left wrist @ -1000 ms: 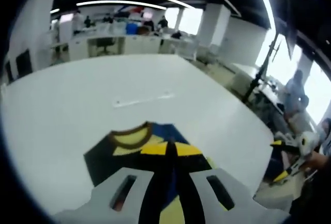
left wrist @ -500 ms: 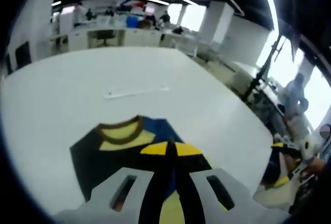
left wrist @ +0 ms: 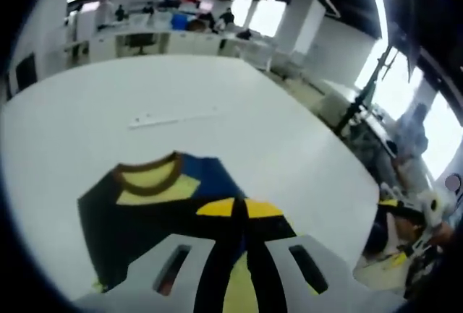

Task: Fold the garment on the visible template until the final outline fits inside the template.

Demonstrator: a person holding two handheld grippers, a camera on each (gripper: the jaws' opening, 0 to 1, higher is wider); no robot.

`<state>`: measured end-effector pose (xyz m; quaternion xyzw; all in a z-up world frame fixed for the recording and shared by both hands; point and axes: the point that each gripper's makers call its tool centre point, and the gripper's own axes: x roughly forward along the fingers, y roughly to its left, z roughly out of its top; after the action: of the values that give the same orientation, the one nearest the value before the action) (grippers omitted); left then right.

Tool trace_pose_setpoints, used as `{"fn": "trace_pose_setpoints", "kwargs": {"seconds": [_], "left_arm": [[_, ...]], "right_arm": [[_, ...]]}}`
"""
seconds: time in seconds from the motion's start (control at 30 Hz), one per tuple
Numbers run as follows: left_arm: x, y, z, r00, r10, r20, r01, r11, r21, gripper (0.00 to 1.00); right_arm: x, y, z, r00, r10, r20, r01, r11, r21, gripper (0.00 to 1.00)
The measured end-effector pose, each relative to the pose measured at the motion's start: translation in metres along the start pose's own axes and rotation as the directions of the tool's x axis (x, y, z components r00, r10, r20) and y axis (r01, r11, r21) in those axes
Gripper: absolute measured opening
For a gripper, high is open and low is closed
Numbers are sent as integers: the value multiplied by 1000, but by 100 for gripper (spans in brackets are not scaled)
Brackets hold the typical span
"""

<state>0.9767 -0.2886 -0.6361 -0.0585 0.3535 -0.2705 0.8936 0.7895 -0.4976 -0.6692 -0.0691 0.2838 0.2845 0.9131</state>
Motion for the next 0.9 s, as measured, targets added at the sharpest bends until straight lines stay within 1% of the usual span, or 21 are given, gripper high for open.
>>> {"fn": "trace_pose_setpoints", "kwargs": {"seconds": [0.1,0.17,0.27,0.3,0.33,0.5,0.7,0.9], "left_arm": [[6,-5,-3,1000,-8,-14,8,1000,2,0],[10,-8,-5,1000,-13,-20,13,1000,1,0],[16,-12,-8,999,-18,-28,18,1000,-5,0],[18,-13,-9,999,-19,-30,19,1000,-7,0],[23,-12,-10,999,-19,-35,19,1000,-13,0],[35,-16,-15,999,-16,-50,16,1000,-18,0],[50,-21,-25,997,-20,-71,16,999,-45,0],[61,-26,-31,996,-18,-85,14,999,-49,0]], "right_arm": [[0,2,-1,1000,12,0,-12,1000,-8,96],[0,5,1,1000,29,0,-29,999,-27,97],[0,9,5,999,50,7,-50,998,-44,98],[1,12,10,998,65,18,-64,996,-62,98],[1,12,11,997,69,20,-68,995,-69,98],[2,12,16,996,80,30,-77,994,-79,98],[1,10,13,996,80,30,-78,994,-78,98],[-1,13,8,995,94,24,-92,993,-78,98]]}}
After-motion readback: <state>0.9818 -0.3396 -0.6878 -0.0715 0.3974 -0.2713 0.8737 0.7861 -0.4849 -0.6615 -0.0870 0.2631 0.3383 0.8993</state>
